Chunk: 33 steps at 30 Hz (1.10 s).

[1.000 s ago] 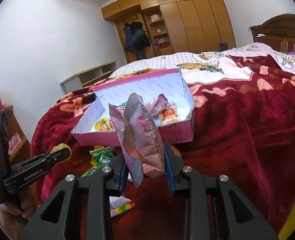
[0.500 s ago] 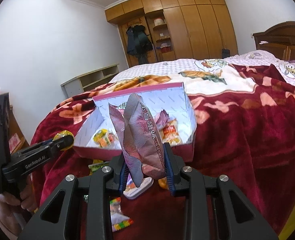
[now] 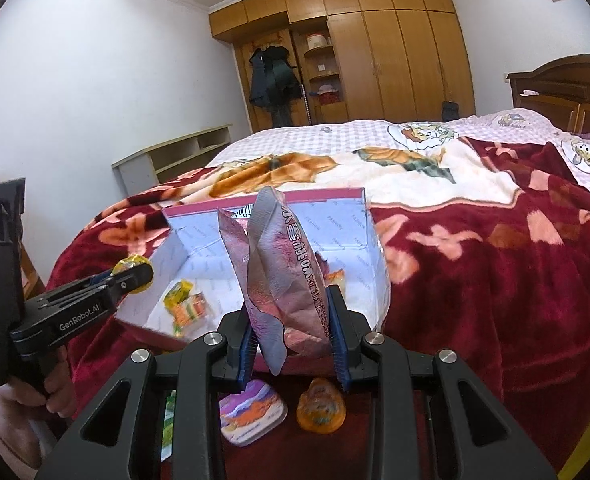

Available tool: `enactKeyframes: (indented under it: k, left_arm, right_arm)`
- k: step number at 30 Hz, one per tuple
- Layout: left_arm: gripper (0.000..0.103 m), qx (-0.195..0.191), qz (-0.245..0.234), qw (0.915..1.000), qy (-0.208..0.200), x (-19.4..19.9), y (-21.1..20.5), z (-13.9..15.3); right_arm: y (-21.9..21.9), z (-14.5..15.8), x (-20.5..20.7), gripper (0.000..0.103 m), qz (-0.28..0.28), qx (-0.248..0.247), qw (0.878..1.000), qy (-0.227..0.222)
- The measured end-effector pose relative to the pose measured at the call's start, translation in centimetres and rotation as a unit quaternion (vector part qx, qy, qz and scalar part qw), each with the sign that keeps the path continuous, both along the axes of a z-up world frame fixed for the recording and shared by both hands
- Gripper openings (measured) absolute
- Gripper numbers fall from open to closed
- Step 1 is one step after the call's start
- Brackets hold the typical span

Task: Organize snacks
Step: 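Lift both held snacks and carry them over the pink box, then open both grippers to drop the yellow candy and pink pouch into the box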

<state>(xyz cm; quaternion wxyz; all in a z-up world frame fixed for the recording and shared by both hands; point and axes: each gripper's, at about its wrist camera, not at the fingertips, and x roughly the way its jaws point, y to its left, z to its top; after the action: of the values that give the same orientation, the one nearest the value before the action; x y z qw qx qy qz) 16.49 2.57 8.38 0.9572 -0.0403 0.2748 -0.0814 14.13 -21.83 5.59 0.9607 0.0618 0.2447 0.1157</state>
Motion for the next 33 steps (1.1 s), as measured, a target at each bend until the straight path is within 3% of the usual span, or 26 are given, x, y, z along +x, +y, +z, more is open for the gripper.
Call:
enactKeyframes:
  k: [16,33]
  left_arm:
    - [0.024,0.013,0.019,0.9991,0.035,5.5,0.7,-2.7]
    - [0.027,0.041,0.028,0.9975,0.05,6.6,0.0,-4.0]
  right_arm:
    - [0.0,-0.8,6.3,0.032,-0.018,-0.031,0.999,0.023]
    - [0.0,-3.6,10.1,0.032,-0.029,-0.041,0.996,0.07]
